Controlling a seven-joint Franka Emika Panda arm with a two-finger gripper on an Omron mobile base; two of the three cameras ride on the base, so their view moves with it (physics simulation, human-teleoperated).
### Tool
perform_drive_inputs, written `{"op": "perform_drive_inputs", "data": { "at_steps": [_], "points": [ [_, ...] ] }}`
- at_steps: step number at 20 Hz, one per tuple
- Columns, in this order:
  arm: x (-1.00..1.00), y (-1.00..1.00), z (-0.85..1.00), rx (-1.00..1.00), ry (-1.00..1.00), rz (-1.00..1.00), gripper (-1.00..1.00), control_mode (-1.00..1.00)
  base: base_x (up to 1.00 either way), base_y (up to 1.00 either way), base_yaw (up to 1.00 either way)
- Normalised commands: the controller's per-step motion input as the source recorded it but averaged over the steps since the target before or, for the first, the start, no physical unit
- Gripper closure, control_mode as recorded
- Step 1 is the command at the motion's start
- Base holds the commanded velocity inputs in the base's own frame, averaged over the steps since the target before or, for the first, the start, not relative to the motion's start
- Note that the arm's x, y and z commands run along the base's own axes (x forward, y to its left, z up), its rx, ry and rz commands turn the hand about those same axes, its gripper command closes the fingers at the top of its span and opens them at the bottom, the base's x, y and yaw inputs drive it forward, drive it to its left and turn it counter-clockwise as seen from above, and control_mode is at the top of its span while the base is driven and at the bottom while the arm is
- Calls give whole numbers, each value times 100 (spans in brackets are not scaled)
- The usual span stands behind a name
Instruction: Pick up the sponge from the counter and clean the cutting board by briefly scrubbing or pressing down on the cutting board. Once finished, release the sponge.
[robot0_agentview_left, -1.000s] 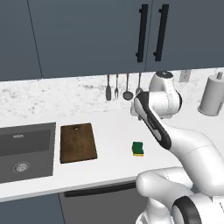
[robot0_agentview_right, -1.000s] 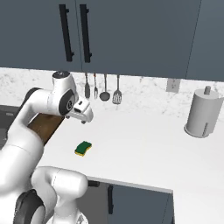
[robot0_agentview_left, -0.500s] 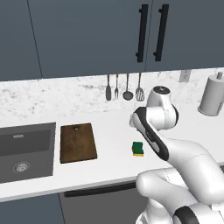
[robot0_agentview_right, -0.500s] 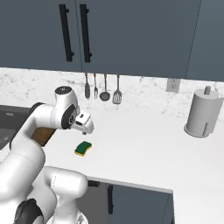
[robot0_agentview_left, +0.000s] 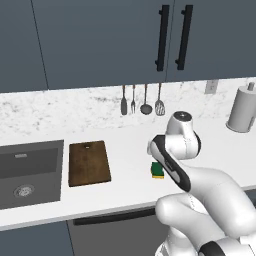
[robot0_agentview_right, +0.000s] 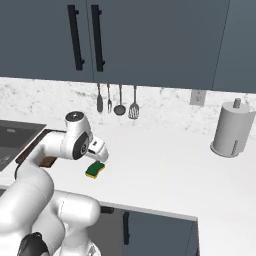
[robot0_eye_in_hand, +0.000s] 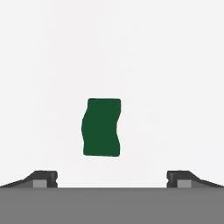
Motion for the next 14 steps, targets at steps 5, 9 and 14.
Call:
{"op": "perform_drive_inputs", "data": {
  "at_steps": [5,9,14],
  "points": [
    [3,0,-34,1,0,0,-100,-100,0,0,0],
    [10,4,-28,1,3,0,-100,-100,0,0,0],
    [5,3,-24,1,1,0,-100,-100,0,0,0]
  ]
}}
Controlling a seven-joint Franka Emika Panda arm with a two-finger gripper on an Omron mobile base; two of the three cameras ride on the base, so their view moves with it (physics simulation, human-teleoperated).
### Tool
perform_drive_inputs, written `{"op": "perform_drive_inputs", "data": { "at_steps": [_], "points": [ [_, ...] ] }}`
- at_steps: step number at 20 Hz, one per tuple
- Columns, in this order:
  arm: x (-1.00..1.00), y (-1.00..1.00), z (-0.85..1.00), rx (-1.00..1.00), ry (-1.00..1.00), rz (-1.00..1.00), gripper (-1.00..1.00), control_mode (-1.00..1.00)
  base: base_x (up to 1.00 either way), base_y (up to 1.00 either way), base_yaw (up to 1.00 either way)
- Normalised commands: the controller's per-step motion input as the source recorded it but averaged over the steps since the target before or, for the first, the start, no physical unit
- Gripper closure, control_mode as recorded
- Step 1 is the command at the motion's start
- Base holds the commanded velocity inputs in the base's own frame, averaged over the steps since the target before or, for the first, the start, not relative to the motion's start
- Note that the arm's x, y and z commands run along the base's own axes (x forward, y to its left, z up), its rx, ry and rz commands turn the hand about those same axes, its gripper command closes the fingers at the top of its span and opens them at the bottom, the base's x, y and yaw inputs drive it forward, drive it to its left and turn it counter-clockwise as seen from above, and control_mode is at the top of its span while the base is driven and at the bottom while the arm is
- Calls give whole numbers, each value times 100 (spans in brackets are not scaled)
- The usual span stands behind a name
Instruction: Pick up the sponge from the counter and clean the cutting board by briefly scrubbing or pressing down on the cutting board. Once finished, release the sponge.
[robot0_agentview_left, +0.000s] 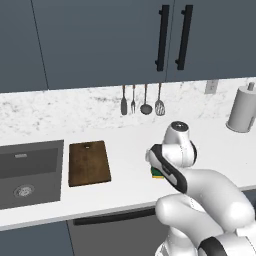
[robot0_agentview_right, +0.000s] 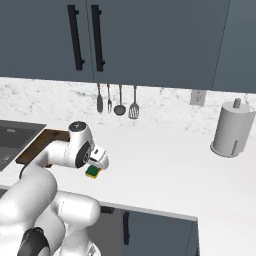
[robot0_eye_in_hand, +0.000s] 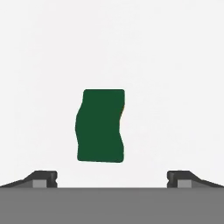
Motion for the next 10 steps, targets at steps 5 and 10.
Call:
{"op": "perform_drive_inputs", "data": {
  "at_steps": [5,10],
  "points": [
    [14,5,-17,2,5,0,-100,-100,0,0,0],
    [9,3,-21,1,4,0,-100,-100,0,0,0]
  ]
}}
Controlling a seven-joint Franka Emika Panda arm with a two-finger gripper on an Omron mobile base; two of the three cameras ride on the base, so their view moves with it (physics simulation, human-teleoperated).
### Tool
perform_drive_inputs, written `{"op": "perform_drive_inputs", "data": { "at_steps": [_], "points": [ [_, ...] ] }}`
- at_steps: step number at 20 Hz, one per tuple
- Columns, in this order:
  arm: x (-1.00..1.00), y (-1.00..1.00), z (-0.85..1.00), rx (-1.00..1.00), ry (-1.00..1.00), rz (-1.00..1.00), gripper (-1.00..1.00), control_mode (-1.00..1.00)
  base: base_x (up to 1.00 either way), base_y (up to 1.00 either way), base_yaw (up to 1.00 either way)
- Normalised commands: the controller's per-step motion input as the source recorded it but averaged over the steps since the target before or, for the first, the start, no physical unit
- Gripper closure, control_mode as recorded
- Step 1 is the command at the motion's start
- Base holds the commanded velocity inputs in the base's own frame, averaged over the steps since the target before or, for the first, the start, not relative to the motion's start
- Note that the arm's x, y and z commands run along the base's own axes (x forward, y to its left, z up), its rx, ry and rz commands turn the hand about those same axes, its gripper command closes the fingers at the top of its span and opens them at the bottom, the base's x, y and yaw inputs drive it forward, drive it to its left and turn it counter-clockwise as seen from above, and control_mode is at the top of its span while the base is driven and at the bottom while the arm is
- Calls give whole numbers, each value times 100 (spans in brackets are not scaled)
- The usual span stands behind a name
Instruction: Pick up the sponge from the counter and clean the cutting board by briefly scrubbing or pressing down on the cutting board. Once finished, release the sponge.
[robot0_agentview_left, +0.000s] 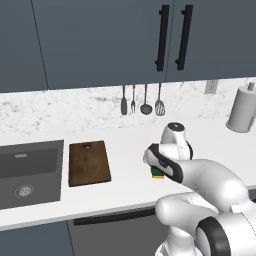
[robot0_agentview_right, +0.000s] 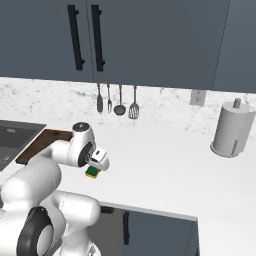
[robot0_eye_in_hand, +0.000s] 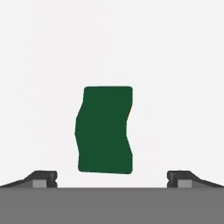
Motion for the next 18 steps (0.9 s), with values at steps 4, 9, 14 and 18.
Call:
{"op": "perform_drive_inputs", "data": {
  "at_steps": [4,9,14,18],
  "points": [
    [18,1,-22,0,5,0,-100,-100,0,0,0],
    [24,4,-17,0,4,0,-100,-100,0,0,0],
    [20,5,-5,0,2,0,-100,-100,0,0,0],
    [9,0,-9,0,0,0,-100,-100,0,0,0]
  ]
}}
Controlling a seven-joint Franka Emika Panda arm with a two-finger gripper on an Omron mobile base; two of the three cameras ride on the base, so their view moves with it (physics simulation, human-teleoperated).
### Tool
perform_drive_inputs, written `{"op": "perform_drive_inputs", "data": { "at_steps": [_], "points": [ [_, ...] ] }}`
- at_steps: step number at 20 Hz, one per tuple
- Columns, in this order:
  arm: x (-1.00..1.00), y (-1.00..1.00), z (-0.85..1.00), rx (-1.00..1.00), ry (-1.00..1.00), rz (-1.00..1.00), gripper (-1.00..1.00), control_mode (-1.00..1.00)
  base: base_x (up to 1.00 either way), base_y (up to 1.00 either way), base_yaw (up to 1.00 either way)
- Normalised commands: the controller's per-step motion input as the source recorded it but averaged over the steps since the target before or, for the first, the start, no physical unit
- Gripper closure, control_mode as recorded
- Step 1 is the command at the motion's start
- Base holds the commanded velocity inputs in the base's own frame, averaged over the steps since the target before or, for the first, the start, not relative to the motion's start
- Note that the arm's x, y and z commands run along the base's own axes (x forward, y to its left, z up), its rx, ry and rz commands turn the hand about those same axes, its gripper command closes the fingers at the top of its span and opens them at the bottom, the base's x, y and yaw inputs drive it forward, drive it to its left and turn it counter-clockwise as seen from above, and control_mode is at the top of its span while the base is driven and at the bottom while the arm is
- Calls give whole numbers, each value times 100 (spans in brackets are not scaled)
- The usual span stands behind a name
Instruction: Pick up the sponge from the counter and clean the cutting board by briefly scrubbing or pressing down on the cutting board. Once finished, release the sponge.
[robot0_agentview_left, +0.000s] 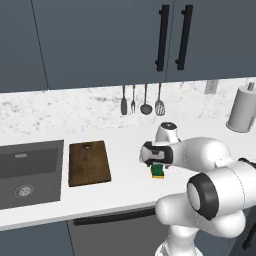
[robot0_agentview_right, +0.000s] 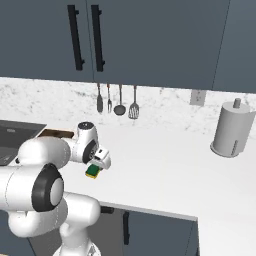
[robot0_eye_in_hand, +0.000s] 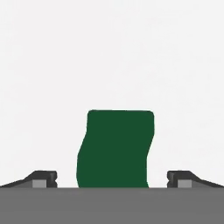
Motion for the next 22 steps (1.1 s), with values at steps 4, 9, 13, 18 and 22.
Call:
{"op": "perform_drive_inputs", "data": {
  "at_steps": [4,9,13,18,22],
  "points": [
    [5,0,-25,0,0,1,-100,-100,0,0,0],
    [13,0,-38,-1,1,3,-100,-100,0,0,0],
    [22,6,-34,0,3,4,-100,-100,0,0,0],
    [9,31,-29,0,7,8,100,-100,0,0,0],
    [-1,23,-32,0,2,1,100,-100,0,0,0]
  ]
}}
